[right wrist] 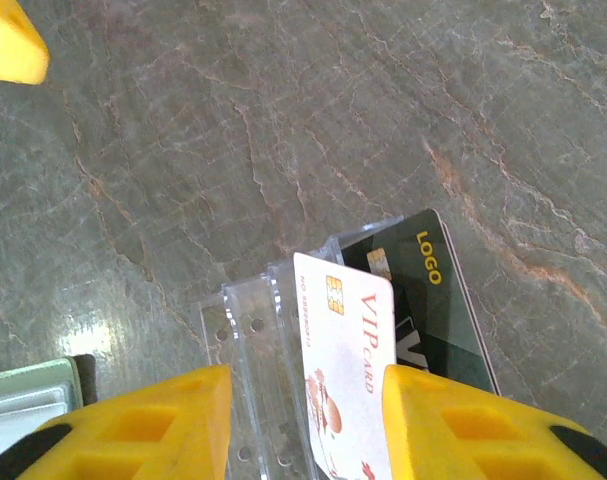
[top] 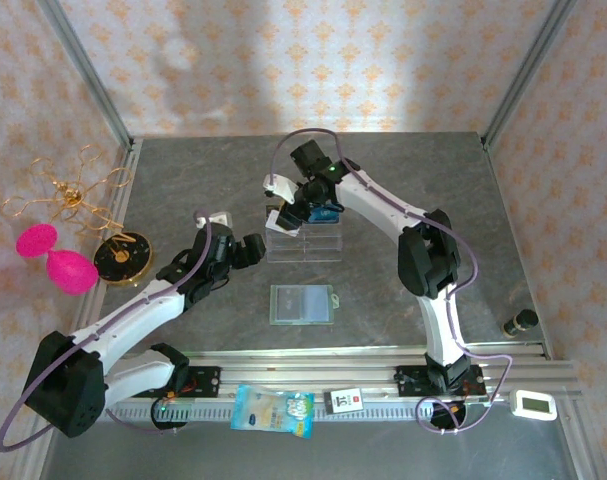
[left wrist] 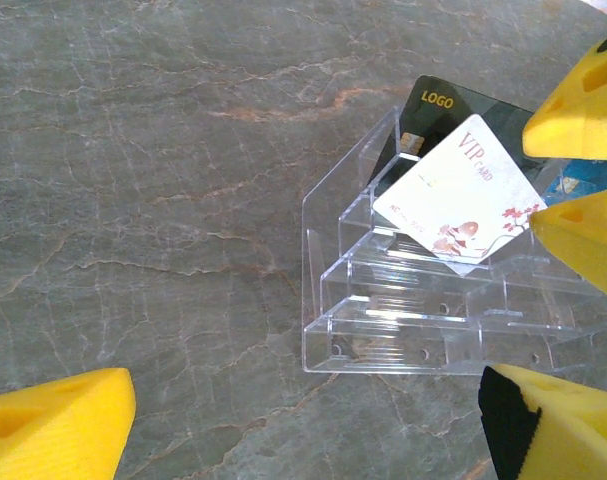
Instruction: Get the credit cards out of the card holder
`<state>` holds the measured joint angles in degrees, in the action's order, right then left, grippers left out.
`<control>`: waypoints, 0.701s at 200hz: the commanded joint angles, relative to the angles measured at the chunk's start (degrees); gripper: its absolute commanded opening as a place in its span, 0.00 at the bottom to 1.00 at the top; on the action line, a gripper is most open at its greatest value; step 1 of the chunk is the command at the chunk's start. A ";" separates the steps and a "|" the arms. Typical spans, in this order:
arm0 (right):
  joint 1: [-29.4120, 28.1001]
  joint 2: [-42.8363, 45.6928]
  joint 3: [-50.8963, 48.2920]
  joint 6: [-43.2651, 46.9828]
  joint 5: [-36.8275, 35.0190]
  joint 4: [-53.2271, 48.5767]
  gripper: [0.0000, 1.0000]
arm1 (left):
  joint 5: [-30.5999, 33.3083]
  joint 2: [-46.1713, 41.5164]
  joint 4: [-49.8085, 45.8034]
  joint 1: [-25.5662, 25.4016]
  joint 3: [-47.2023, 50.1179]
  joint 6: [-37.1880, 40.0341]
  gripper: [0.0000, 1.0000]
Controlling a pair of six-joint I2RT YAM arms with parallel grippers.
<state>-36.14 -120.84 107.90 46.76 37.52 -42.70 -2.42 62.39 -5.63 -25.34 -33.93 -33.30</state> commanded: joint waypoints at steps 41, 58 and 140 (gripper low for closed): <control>0.45 -0.95 0.86 0.10 -3.48 -0.29 0.42 | -1.28 -0.34 2.02 0.65 0.76 0.05 0.91; 0.46 -1.46 1.40 -0.63 -3.62 -0.21 0.42 | -1.50 -0.41 2.08 0.73 0.72 0.03 0.91; 0.58 10.20 -5.05 -22.61 3.82 15.96 0.39 | -2.98 -4.47 4.17 0.82 3.35 -2.20 0.95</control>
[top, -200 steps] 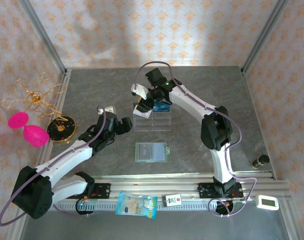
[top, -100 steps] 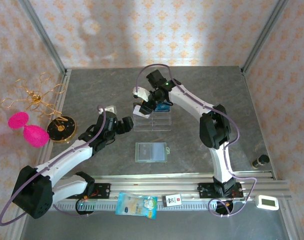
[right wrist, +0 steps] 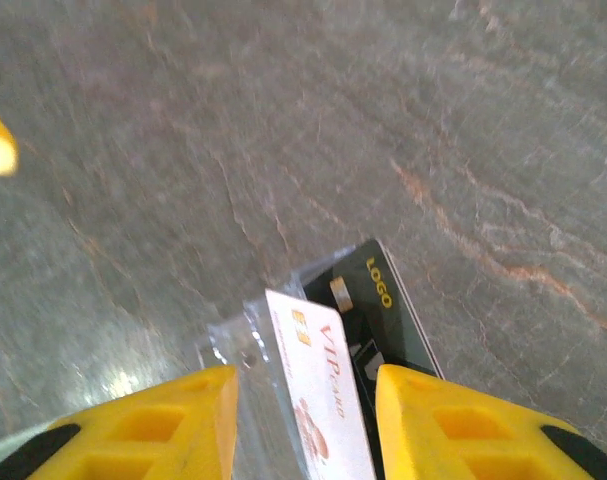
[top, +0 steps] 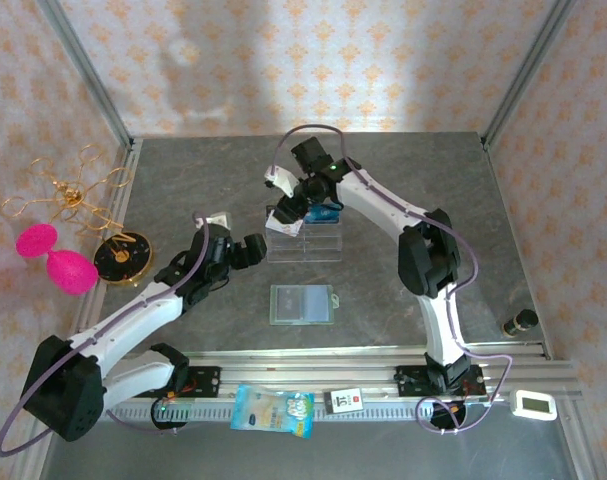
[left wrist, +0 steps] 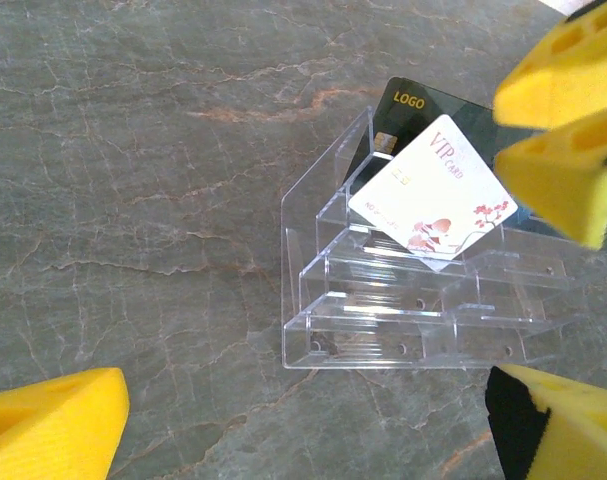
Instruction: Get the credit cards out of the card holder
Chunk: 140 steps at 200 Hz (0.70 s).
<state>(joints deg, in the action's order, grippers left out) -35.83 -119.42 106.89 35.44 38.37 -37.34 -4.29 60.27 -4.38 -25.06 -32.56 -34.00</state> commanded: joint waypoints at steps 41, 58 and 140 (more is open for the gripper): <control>0.32 16.56 -19.86 -33.34 -3.44 35.27 0.37 | -1.64 -3.49 5.00 0.49 4.40 -1.87 0.97; 0.24 16.89 -23.55 -36.34 -4.31 36.78 0.36 | -0.95 -4.48 4.98 0.47 4.91 -1.60 0.97; 0.32 10.15 -15.17 -28.26 -6.63 8.42 0.31 | -3.97 -6.45 3.24 0.69 4.63 -1.02 0.98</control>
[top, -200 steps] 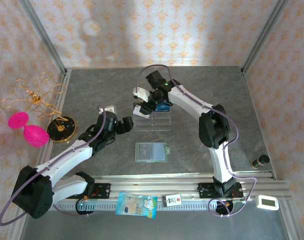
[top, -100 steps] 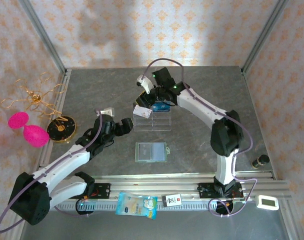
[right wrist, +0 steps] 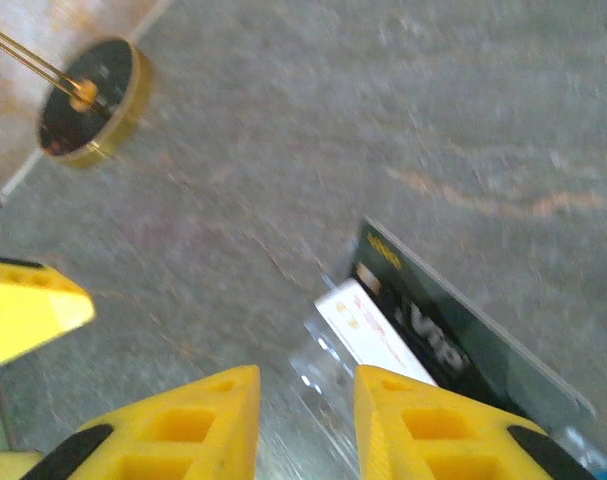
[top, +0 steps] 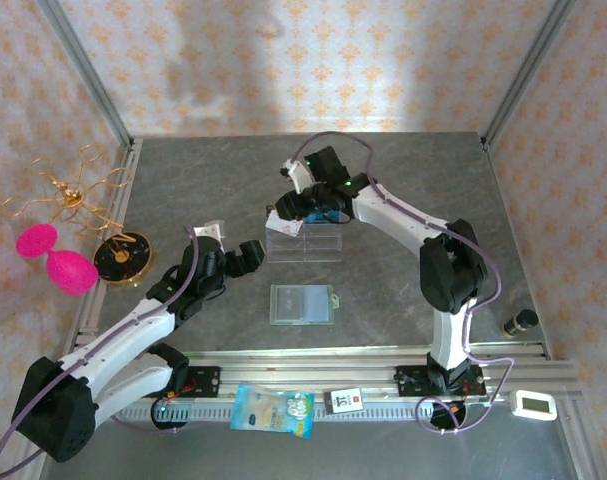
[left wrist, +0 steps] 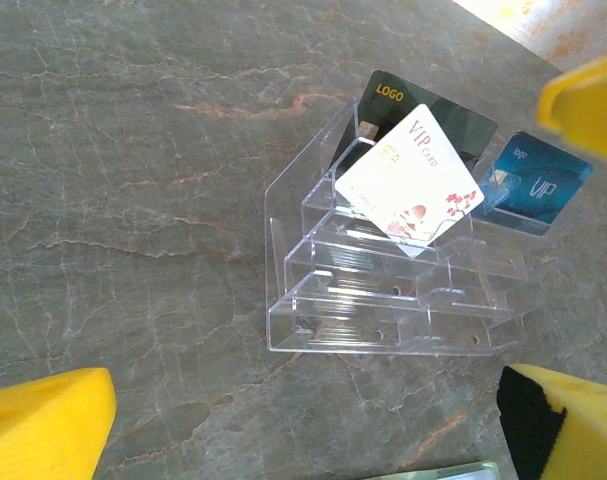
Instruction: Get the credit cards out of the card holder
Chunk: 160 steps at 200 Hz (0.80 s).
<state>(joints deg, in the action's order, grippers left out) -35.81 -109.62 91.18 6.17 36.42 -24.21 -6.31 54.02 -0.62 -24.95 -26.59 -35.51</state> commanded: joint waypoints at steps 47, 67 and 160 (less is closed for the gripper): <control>0.13 -2.80 3.72 5.97 -8.32 -8.21 0.30 | -2.20 -2.34 0.33 0.61 -0.65 0.79 0.97; 0.04 -2.97 4.49 7.91 -9.41 -7.81 0.29 | -2.64 -2.33 0.71 0.67 -0.31 0.70 0.97; -0.90 -7.19 8.60 11.45 -9.24 -9.70 0.31 | -3.19 -1.81 1.37 0.62 -0.26 0.97 0.96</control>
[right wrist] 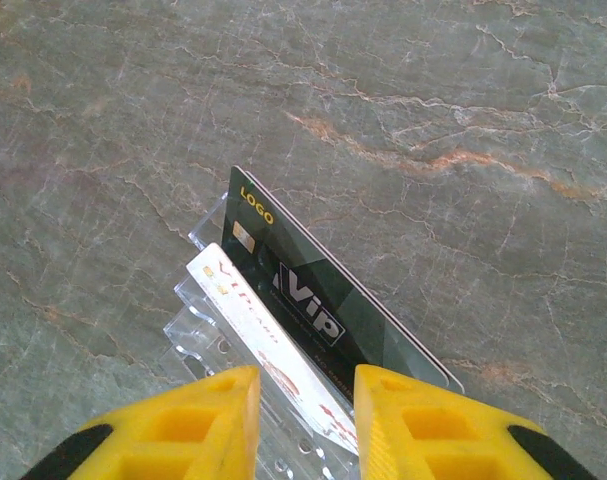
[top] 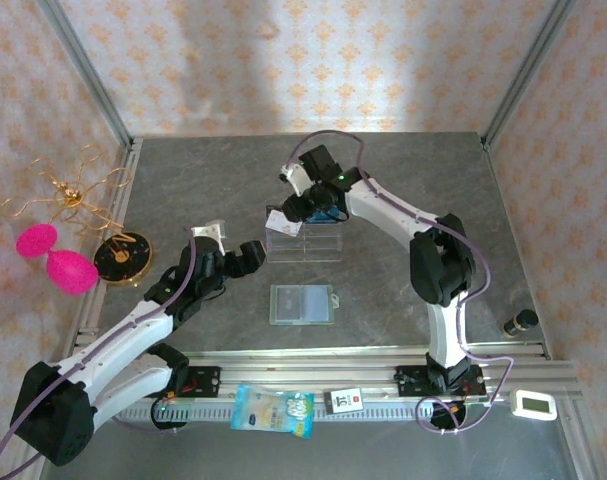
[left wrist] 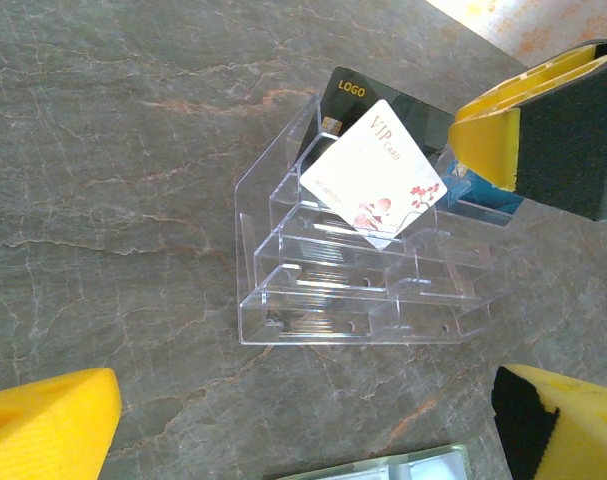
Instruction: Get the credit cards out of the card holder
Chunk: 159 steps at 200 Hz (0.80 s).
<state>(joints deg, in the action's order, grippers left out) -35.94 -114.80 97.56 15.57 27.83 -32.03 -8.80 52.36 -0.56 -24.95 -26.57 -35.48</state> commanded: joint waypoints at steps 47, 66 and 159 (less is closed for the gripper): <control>-1.76 -4.43 4.88 2.45 -2.75 -2.92 0.31 | -0.61 -0.23 1.08 0.61 -0.33 1.25 0.96; -2.19 -5.01 5.79 2.97 -3.42 -3.64 0.31 | -0.52 -0.41 0.95 0.63 -0.29 1.30 0.96; -2.64 -4.89 6.81 8.28 -2.45 -6.68 0.00 | -0.63 -0.77 0.77 0.68 0.10 1.21 0.96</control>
<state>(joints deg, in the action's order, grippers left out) -38.33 -119.46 102.78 21.85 25.80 -35.77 -8.80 52.36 -0.56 -24.95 -26.57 -34.61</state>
